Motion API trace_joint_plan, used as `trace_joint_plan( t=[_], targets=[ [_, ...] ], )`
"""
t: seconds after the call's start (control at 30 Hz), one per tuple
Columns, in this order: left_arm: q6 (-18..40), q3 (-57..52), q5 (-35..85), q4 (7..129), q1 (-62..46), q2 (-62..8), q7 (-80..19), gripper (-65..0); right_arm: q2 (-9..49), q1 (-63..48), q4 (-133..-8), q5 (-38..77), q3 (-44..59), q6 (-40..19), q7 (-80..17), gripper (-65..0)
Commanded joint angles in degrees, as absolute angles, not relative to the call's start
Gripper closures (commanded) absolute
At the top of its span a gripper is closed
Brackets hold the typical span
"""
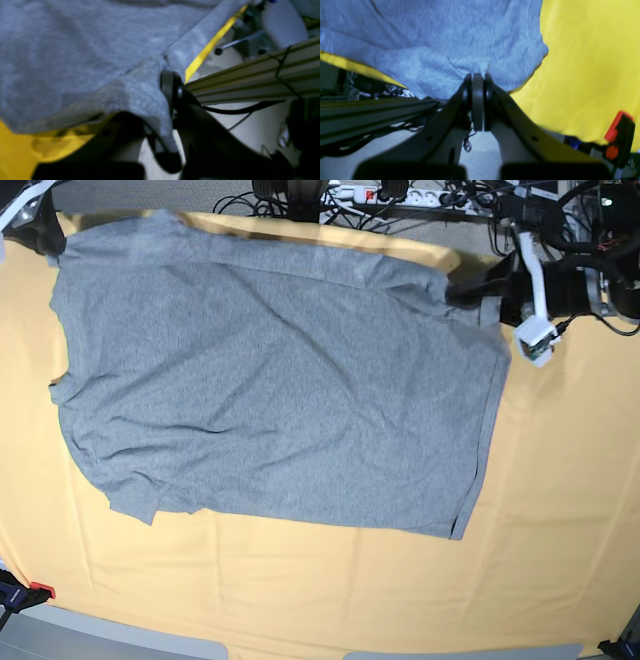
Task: Layout the t-shirt on the table in an organized manner, then fold the t-shirt properly
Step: 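Grasp the shirt edges with both grippers and pull them apart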
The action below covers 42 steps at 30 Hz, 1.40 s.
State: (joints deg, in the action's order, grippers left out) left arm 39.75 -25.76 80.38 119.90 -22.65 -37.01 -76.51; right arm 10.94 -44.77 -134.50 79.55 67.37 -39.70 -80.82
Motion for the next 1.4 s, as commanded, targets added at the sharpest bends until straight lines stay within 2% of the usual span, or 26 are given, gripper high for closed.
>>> trace_joint_plan(
  t=[0.0, 0.27, 0.53, 0.8, 1.17, 1.37],
  targets=[
    [40.0, -25.7, 79.8, 120.5, -21.7, -37.9, -74.9, 0.0, 11.7, -44.8, -135.0, 80.4, 67.8, -40.0, -79.2, 0.0],
    [40.0, -25.3, 73.5, 120.5, -16.1, -37.9, -72.6, 0.0, 16.9, -41.1, -127.0, 80.4, 62.8, -40.0, -79.3, 0.0],
    [40.0, -25.3, 64.5, 119.5, -15.4, -37.9, -65.4, 0.0, 21.1, -34.2, -120.2, 77.4, 56.5, -40.0, -79.0, 0.0],
    [40.0, -25.3, 64.5, 112.8, -14.7, -37.9, -65.6, 0.0, 23.0, -29.1, -114.7, 71.1, 50.1, -40.0, -75.8, 0.0],
    [40.0, -25.2, 67.2, 103.6, -10.7, -37.9, -64.5, 0.0, 24.0, -24.2, -114.2, 60.8, 42.2, -40.0, -70.4, 0.0],
    [40.0, -25.1, 68.0, 102.9, -8.5, -37.9, -64.5, 0.0, 24.0, -23.9, -114.2, 50.4, 38.0, -40.0, -63.7, 0.0]
  ],
)
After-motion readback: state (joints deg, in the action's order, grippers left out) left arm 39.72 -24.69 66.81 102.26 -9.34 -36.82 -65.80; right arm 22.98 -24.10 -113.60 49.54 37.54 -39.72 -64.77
